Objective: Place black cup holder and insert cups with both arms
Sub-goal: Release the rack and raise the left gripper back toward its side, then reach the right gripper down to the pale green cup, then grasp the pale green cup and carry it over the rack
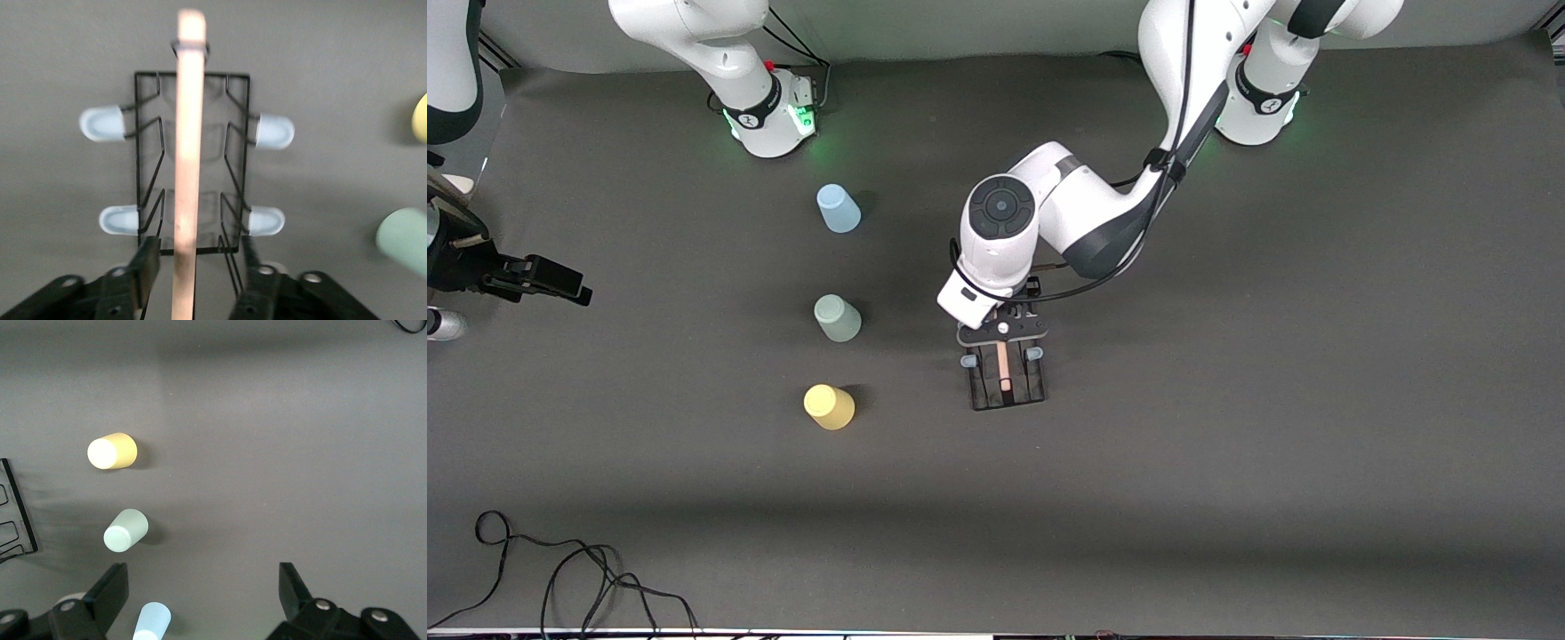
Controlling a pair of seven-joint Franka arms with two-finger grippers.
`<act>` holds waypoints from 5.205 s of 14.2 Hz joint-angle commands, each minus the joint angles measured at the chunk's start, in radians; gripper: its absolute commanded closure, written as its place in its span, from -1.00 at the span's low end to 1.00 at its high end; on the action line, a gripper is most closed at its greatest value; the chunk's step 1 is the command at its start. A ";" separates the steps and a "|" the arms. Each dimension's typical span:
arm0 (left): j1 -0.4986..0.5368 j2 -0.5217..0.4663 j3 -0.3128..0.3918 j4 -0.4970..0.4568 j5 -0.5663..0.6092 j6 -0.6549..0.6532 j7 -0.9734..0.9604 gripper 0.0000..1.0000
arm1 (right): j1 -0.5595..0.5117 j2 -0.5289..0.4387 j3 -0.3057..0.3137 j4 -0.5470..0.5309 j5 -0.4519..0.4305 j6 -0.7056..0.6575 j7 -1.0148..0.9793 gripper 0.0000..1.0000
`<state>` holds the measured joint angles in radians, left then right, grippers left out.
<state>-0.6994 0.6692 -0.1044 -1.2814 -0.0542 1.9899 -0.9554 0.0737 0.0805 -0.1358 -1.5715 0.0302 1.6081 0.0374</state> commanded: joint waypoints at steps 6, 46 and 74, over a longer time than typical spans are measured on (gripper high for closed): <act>0.243 -0.258 0.017 0.142 0.019 -0.543 0.341 -1.00 | 0.006 -0.008 -0.002 -0.002 -0.007 -0.017 0.018 -0.99; 0.752 -0.625 0.020 -0.251 0.042 -0.505 0.877 -1.00 | 0.437 0.153 0.008 -0.860 -0.003 1.129 0.527 0.03; 0.742 -0.611 0.018 -0.259 0.051 -0.428 0.868 -1.00 | 0.733 0.278 0.015 -0.206 0.123 0.553 1.099 1.00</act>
<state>0.0467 0.0503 -0.0842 -1.5578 -0.0143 1.5528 -0.0930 0.7788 0.3339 -0.1100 -1.8040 0.1644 2.1457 1.1079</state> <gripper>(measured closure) 0.000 0.348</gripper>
